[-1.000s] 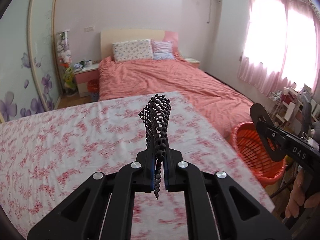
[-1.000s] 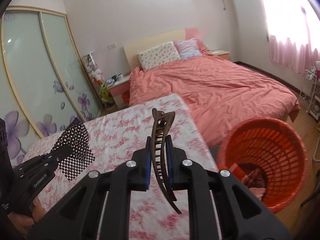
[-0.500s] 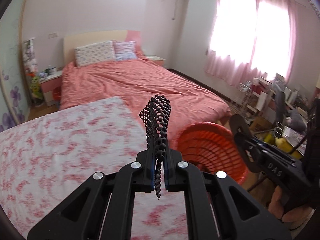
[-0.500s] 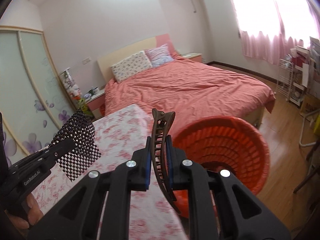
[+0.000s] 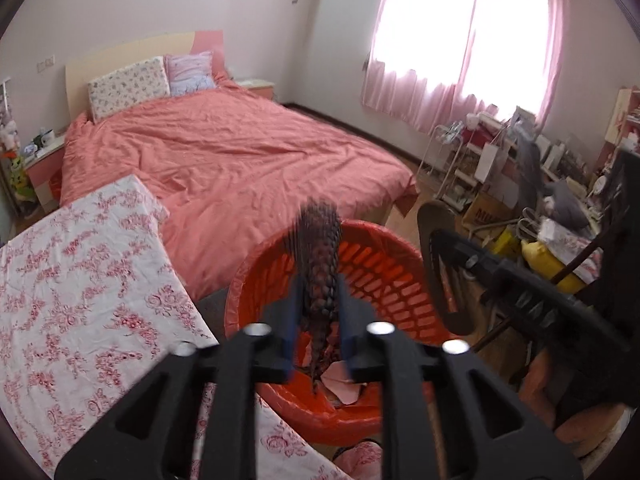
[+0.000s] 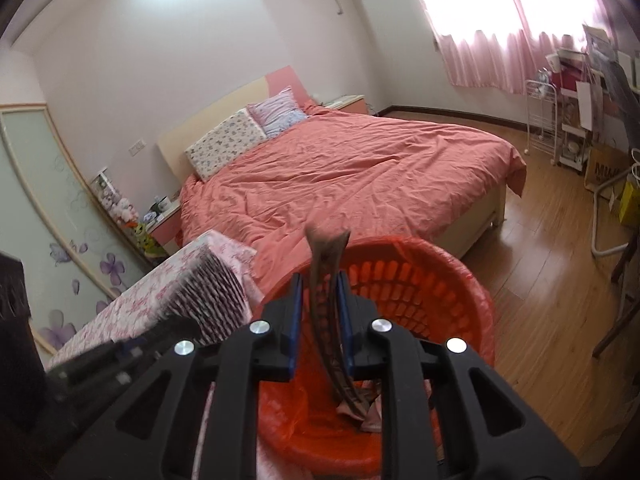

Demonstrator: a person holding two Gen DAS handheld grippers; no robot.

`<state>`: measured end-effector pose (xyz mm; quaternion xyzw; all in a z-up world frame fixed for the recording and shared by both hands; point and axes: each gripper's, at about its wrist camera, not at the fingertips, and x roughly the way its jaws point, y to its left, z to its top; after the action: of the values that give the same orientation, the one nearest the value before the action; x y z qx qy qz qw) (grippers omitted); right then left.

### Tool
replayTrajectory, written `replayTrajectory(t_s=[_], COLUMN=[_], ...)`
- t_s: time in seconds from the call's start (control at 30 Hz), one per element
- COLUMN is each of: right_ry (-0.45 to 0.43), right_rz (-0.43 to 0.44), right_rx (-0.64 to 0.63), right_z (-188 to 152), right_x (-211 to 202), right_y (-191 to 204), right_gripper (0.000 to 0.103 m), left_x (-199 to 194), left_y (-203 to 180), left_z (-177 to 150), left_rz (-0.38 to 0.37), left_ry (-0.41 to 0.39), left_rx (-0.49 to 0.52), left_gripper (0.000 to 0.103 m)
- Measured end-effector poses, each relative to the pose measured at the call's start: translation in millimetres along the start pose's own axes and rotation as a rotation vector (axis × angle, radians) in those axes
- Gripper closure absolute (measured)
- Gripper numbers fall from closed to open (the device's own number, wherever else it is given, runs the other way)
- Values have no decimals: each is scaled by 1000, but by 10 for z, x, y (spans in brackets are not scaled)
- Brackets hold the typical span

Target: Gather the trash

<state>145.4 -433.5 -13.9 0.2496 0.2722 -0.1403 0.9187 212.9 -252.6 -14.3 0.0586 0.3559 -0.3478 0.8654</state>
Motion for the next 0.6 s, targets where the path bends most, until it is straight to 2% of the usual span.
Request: replayTrajectory(t_s=[0.03, 0.07, 0.17, 0.23, 0.3, 0.37, 0.4, 0.6], right_ry=[6, 10, 15, 7, -20, -62, -76, -183], right_rz=[1, 2, -6, -11, -28, -49, -54, -109], right_rx=[10, 25, 43, 46, 25, -16, -32, -139], right_z=[19, 34, 41, 15, -43, -131, -163, -501], right_x=[35, 72, 106, 61, -58, -228, -302, -890], right_y=[-40, -93, -174, -188, -144, -47, 10, 404], right_gripper=[74, 69, 65, 59, 45, 35, 31, 10], left_x=[38, 72, 88, 17, -122, -302, -419, -1214], left_y=[3, 24, 107, 133, 180, 220, 245, 384], left_z=[-12, -30, -73, -78, -113, -155, -186, -523], left_rz=[5, 9, 35, 54, 83, 112, 129, 243], left_ry=[7, 17, 43, 43, 25, -5, -24, -144], left_rx=[-4, -9, -29, -37, -38, -33, -30, -15], left_gripper=[64, 63, 60, 55, 52, 46, 40, 16])
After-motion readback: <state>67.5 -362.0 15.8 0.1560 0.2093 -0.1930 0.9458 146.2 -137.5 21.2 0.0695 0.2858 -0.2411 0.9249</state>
